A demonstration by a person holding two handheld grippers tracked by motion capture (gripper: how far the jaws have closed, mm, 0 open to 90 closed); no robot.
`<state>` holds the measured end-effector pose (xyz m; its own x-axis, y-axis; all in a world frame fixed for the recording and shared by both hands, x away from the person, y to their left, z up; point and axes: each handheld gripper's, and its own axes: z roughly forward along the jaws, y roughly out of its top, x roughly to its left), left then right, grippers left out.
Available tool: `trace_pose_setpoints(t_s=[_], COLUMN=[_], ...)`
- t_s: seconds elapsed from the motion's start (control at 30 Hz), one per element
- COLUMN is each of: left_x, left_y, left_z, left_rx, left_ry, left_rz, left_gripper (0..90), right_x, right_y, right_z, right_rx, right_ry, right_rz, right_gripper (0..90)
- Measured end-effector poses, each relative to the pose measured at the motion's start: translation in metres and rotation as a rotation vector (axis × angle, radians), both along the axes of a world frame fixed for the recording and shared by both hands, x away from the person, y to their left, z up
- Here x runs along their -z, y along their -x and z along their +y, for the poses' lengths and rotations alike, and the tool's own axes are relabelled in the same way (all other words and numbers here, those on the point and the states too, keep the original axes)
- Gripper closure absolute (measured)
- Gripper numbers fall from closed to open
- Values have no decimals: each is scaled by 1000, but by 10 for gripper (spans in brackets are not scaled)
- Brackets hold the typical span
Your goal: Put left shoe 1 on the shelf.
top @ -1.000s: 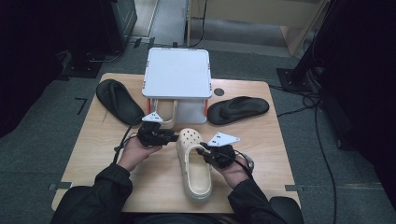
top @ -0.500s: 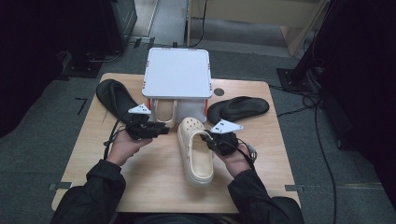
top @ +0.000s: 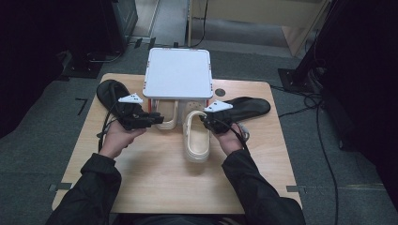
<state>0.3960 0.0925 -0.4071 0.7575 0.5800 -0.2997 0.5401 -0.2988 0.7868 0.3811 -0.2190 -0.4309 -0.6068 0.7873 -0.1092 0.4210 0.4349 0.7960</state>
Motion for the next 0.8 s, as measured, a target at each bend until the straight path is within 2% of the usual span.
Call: trace_pose_setpoints(t_s=[0.27, 0.33, 0.5, 0.73, 0.8], left_x=[-21, -29, -44, -53, -51], left_y=[-11, -17, -28, -49, -55], left_z=[8, 11, 11, 8, 7], left_rx=[-6, -15, -20, -28, -32], left_ry=[12, 19, 26, 0, -7], left_rz=[-25, -35, -62, -78, -73], left_gripper=[677, 678, 679, 681, 681], right_x=[3, 6, 12, 20, 20], right_y=[-17, -22, -26, -23, -23], right_z=[11, 15, 19, 25, 23], right_rx=[22, 28, 54, 37, 41], right_ry=[-1, 27, 30, 47, 25], right_rz=[-42, -40, -56, -72, -58], right_gripper=[768, 767, 759, 732, 723])
